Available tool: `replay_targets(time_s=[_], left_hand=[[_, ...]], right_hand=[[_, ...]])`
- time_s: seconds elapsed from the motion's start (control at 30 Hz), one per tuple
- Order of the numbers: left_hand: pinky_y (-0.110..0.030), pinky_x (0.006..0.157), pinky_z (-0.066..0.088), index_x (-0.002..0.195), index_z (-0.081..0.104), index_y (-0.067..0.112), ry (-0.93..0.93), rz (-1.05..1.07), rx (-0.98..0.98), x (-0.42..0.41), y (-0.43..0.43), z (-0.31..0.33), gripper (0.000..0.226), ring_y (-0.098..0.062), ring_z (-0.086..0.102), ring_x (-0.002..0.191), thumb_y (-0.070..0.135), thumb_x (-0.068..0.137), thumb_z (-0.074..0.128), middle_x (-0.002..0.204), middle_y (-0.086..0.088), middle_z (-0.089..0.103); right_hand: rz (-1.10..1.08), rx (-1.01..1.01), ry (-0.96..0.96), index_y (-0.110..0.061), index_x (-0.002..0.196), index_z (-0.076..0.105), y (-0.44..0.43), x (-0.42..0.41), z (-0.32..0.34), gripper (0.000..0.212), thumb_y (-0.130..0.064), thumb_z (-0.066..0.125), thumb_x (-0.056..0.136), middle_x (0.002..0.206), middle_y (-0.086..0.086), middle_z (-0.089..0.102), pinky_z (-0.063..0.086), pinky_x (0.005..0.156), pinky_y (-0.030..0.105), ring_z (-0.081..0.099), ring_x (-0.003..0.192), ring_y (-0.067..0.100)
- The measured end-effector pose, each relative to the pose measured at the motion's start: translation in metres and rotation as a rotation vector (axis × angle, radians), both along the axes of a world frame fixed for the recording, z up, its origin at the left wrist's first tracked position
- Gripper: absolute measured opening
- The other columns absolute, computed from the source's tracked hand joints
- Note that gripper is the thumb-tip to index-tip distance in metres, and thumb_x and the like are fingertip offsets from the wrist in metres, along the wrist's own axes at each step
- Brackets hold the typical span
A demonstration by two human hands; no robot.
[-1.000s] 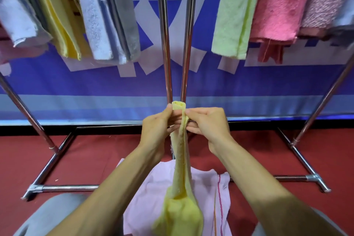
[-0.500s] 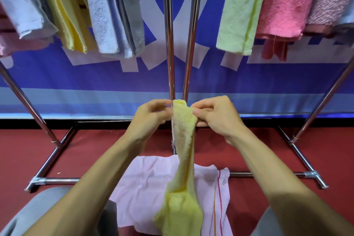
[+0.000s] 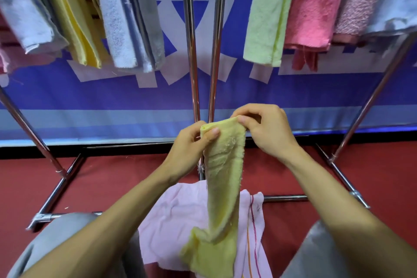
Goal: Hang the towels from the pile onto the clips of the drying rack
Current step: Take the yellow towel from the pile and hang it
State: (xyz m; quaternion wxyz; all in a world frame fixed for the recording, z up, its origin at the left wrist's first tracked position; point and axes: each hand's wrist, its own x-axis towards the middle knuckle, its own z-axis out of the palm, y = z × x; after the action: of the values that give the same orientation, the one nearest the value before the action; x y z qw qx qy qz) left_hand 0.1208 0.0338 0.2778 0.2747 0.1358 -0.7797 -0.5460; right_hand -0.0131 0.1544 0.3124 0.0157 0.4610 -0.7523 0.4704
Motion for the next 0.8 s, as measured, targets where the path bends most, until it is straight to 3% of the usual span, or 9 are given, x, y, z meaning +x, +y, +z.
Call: replay_targets(time_s=[0.1,0.2,0.3,0.4,0.47,0.53,0.67,0.8], left_hand=[[-0.026,0.07,0.046,0.083,0.062,0.018,0.139,0.035,0.087,-0.003,0.003,0.021,0.013,-0.008,0.054,0.075,0.03,0.087,0.065,0.078,0.005,0.059],[-0.024,0.075,0.054,0.101,0.065,0.019,0.14,-0.037,0.118,-0.004,0.007,0.051,0.02,-0.009,0.067,0.089,0.022,0.083,0.071,0.098,0.002,0.072],[-0.027,0.071,0.052,0.088,0.07,0.02,0.055,0.012,-0.05,-0.001,0.01,0.092,0.005,-0.006,0.065,0.078,0.021,0.089,0.064,0.089,0.002,0.073],[-0.022,0.066,0.049,0.077,0.067,0.018,0.232,0.109,-0.17,0.003,0.014,0.167,0.018,-0.002,0.056,0.067,0.013,0.092,0.059,0.073,0.007,0.065],[-0.013,0.056,0.043,0.072,0.062,0.021,0.38,0.129,-0.215,0.008,0.025,0.221,0.024,0.007,0.049,0.055,0.014,0.094,0.056,0.063,0.015,0.058],[-0.01,0.053,0.041,0.072,0.06,0.023,0.418,0.133,-0.269,0.009,0.037,0.257,0.025,0.009,0.048,0.052,0.021,0.096,0.054,0.065,0.015,0.056],[-0.016,0.059,0.048,0.075,0.062,0.019,0.384,0.139,-0.289,0.015,0.058,0.286,0.025,0.0,0.055,0.065,0.021,0.097,0.051,0.074,0.006,0.06],[-0.029,0.069,0.053,0.081,0.064,0.013,0.348,0.12,-0.244,0.02,0.076,0.307,0.023,-0.013,0.06,0.075,0.021,0.098,0.049,0.081,-0.003,0.063]], right_hand=[[-0.01,-0.2,-0.188,-0.027,0.074,0.073,-0.004,0.004,0.021,0.026,-0.004,0.064,0.083,0.077,-0.009,0.073,0.052,0.076,0.025,0.067,0.076,0.004],[-0.002,-0.362,-0.261,-0.019,0.077,0.073,-0.009,0.009,0.064,0.024,0.002,0.063,0.084,0.075,-0.008,0.071,0.049,0.07,0.02,0.063,0.07,0.001],[-0.054,-0.365,-0.163,-0.023,0.077,0.073,-0.006,0.014,0.112,0.022,-0.002,0.066,0.083,0.075,-0.009,0.07,0.054,0.075,0.025,0.065,0.072,0.005],[-0.036,-0.462,-0.082,-0.028,0.073,0.071,0.003,0.018,0.179,0.025,-0.005,0.067,0.083,0.073,-0.008,0.069,0.057,0.073,0.029,0.066,0.072,0.01],[0.018,-0.624,-0.077,-0.015,0.081,0.072,0.012,0.023,0.23,0.015,-0.002,0.066,0.084,0.073,-0.001,0.068,0.056,0.066,0.025,0.062,0.068,0.011],[0.001,-0.73,-0.067,-0.004,0.09,0.072,0.018,0.027,0.265,0.008,-0.001,0.066,0.085,0.078,0.005,0.068,0.056,0.065,0.023,0.062,0.07,0.012],[-0.033,-0.743,-0.327,-0.007,0.088,0.07,0.021,0.031,0.276,0.005,-0.004,0.066,0.086,0.08,0.008,0.068,0.059,0.074,0.038,0.064,0.074,0.02],[0.042,-0.789,-0.448,-0.012,0.079,0.062,0.036,0.04,0.285,0.015,-0.011,0.059,0.093,0.076,0.005,0.064,0.055,0.058,0.028,0.062,0.065,0.016]])
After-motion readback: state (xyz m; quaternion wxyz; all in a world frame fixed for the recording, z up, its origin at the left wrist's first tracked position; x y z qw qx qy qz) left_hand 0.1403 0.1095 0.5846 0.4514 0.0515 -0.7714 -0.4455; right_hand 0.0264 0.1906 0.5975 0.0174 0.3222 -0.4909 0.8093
